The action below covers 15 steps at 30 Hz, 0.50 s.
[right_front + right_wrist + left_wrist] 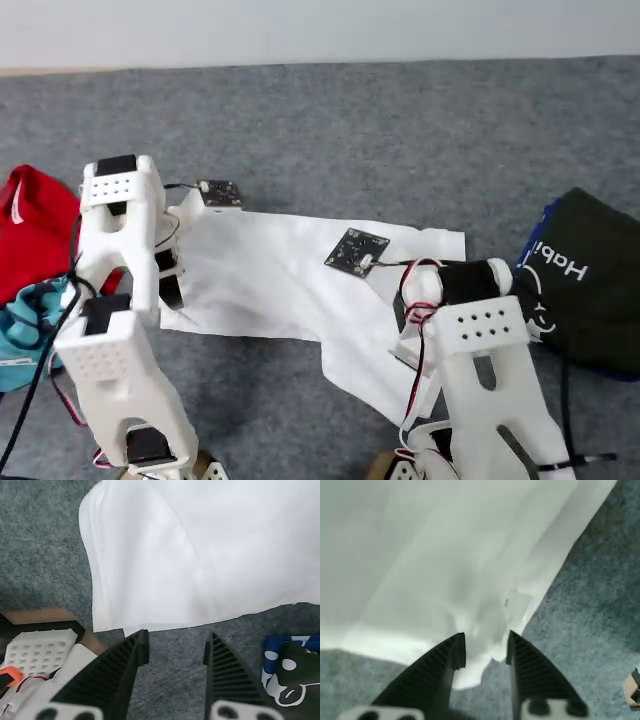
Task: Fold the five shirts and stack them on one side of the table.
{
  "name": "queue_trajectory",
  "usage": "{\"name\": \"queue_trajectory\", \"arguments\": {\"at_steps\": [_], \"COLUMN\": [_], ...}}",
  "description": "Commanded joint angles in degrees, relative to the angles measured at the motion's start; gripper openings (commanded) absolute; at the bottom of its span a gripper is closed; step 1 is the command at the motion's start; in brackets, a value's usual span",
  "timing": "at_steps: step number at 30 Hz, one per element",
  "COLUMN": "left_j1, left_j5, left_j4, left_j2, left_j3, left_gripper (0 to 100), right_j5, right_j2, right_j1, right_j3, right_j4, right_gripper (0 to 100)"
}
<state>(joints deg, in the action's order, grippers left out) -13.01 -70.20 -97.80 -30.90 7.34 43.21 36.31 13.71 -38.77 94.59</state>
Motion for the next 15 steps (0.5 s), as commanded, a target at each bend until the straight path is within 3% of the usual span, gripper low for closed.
{"name": "queue_trajectory", "arguments": {"at_steps": [1, 3, 11, 15], "left_j1": [0.0, 0.62, 0.35, 0.79], "left_j5": [0.53, 0.44, 0.53, 0.44], "left_j4": [0.97, -0.44, -2.73, -2.81], "left_j2": [-0.97, -0.97, -0.26, 6.15], "left_j3": [0.31, 0.31, 1.27, -1.89], "left_gripper": [5, 0, 0, 0], "right_j5": [-1.05, -1.05, -1.14, -1.23], "right_j2": [-1.1, -1.36, -1.54, -1.54], "right_j1": [0.04, 0.04, 0.04, 0.04], "right_j3": [1.49, 1.49, 1.49, 1.49], "right_j4": [-0.92, -2.07, -6.11, -6.02], "right_gripper": [19.1, 19.1, 19.1, 19.1]}}
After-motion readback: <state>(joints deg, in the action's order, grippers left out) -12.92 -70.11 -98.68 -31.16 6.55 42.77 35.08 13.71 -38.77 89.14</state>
